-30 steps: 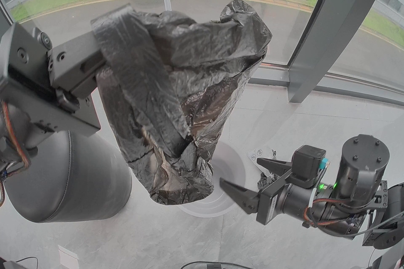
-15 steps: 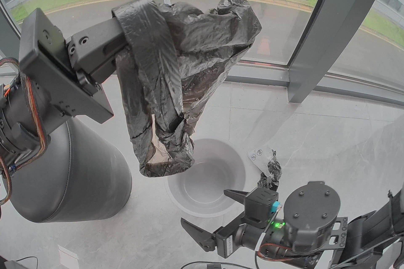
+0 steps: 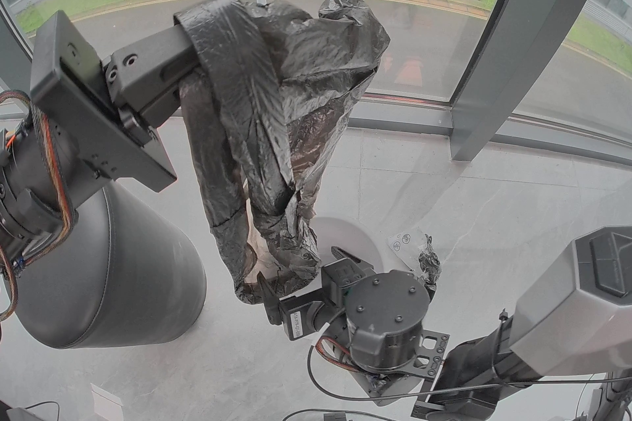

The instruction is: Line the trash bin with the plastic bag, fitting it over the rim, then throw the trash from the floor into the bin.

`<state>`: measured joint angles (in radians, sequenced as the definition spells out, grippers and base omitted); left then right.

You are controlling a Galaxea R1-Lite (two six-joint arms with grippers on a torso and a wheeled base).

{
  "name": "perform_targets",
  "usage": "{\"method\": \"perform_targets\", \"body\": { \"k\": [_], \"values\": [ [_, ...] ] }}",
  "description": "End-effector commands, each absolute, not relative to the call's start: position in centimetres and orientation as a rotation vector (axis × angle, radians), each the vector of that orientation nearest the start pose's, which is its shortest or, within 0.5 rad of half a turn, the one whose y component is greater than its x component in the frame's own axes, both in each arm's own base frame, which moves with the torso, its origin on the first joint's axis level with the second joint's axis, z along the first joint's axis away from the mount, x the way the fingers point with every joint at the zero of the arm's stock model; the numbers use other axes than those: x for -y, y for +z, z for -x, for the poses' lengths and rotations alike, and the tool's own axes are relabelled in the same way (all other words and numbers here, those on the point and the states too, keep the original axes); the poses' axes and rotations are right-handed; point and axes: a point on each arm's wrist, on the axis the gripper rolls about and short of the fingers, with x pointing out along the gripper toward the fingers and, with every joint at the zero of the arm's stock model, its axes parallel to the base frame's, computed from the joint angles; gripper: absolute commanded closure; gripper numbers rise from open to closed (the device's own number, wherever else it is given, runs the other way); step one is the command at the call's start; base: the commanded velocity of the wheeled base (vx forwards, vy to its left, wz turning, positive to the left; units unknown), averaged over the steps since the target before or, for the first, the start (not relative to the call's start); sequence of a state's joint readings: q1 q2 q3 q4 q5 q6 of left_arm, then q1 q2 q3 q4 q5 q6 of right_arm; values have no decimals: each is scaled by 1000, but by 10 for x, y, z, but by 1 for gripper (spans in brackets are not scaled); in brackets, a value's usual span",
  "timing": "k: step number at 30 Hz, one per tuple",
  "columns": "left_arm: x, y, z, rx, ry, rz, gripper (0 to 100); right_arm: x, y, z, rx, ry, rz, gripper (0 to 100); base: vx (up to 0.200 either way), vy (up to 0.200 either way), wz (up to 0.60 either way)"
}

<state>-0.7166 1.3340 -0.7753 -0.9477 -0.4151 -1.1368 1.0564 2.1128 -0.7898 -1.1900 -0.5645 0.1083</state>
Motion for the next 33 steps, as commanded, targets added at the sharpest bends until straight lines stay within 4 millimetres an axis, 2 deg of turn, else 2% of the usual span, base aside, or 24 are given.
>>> {"method": "perform_targets", "body": {
  "k": [1, 7, 11, 12, 21, 27, 33],
  "values": [
    [143, 303, -150, -270, -1230, 1064, 100, -329, 78, -207, -115, 463, 17, 0, 0, 0, 0],
    [140, 305, -143, -267, -1249, 1065, 100, -340, 79, -225, -70, 442, 31, 0, 0, 0, 0],
    [140, 305, -143, -267, -1249, 1065, 100, -344, 81, -230, -55, 438, 26, 0, 0, 0, 0],
    [140, 305, -143, -267, -1249, 1065, 100, -343, 81, -230, -54, 436, 27, 100, 0, 0, 0],
    [140, 303, -144, -270, -1244, 1066, 100, -339, 84, -228, -53, 433, 23, 100, 0, 0, 0],
    [138, 293, -145, -292, -1214, 1056, 100, -303, 90, -205, -95, 450, 118, 100, 0, 0, 0],
    [135, 277, -154, -322, -1149, 1042, 100, -260, 101, -178, -137, 566, 172, 100, 0, 0, 0]
  ]
}}
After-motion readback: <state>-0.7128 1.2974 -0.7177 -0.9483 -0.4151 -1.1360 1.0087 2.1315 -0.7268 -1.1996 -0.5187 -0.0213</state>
